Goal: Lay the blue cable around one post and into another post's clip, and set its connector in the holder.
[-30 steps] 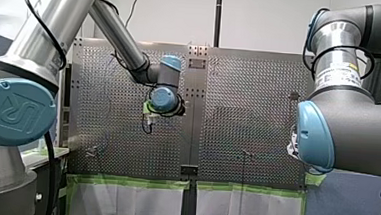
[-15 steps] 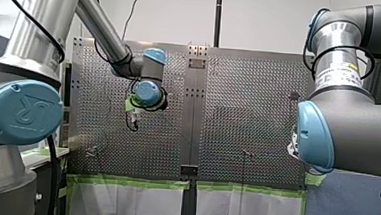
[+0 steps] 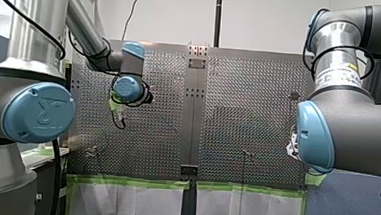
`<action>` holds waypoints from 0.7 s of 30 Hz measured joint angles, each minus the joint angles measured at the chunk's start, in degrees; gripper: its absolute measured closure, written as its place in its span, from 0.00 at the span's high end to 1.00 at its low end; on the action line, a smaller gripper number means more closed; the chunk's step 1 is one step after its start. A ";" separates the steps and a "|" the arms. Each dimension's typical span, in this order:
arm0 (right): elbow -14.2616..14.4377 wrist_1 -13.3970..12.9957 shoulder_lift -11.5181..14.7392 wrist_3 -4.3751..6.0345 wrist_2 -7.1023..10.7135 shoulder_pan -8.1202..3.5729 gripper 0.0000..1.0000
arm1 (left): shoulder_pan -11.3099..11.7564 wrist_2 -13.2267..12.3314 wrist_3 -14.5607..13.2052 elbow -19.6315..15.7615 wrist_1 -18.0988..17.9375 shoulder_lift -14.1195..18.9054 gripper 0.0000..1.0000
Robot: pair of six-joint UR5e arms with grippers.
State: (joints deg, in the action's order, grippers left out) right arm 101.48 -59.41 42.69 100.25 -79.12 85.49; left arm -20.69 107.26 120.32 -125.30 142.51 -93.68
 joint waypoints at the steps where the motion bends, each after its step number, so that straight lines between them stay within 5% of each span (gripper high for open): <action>1: 0.00 -0.01 0.00 -0.01 0.00 0.01 0.00 | 0.47 -0.24 0.22 -0.21 -0.02 0.48 1.00; 12: 0.00 0.00 -0.01 -0.09 0.01 0.06 0.00 | 6.64 -1.86 2.71 2.25 -0.23 6.48 1.00; 21: 0.00 0.10 -0.01 -0.27 0.03 0.12 0.00 | 11.41 -1.28 4.43 2.64 -0.20 7.31 1.00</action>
State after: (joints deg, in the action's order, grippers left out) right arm 101.48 -59.31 42.68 99.98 -79.09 85.60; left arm -9.28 105.98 124.75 -122.66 142.31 -86.37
